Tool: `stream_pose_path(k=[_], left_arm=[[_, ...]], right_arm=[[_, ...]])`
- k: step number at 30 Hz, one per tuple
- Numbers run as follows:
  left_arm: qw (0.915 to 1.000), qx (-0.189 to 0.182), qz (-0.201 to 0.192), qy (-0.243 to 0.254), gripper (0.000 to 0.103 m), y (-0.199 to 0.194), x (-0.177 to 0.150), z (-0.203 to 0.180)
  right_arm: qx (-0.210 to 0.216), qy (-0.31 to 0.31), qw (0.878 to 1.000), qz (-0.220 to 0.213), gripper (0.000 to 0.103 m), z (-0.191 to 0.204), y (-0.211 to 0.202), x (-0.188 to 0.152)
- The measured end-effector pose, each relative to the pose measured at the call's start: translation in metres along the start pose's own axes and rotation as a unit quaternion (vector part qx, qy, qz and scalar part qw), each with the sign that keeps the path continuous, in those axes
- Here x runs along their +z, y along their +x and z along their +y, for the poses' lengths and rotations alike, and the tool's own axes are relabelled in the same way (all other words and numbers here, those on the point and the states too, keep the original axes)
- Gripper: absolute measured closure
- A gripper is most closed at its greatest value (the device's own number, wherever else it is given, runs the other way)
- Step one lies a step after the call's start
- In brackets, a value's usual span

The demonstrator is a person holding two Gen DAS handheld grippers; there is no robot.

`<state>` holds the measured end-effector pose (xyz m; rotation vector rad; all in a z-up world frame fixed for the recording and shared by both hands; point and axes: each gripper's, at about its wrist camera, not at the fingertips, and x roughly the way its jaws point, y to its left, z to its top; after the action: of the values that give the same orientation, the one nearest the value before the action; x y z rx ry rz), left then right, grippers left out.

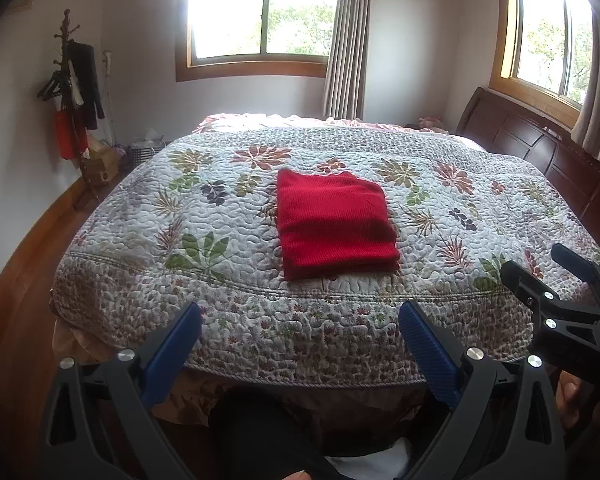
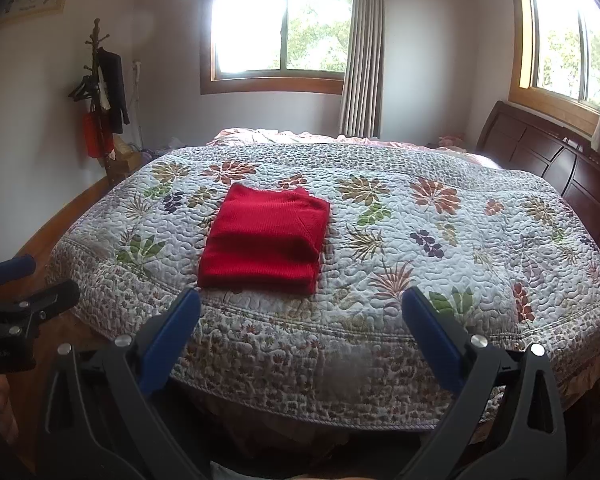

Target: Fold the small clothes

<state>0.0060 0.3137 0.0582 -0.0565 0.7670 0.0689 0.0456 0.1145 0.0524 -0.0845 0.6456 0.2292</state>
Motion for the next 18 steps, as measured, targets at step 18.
stream_pose_path(k=[18], left_arm=[[1.0000, -0.005, 0.007, -0.003, 0.004, 0.012, -0.008, -0.001]], right_arm=[[-0.003, 0.011, 1.000, 0.000, 0.003, -0.005, 0.009, -0.013]])
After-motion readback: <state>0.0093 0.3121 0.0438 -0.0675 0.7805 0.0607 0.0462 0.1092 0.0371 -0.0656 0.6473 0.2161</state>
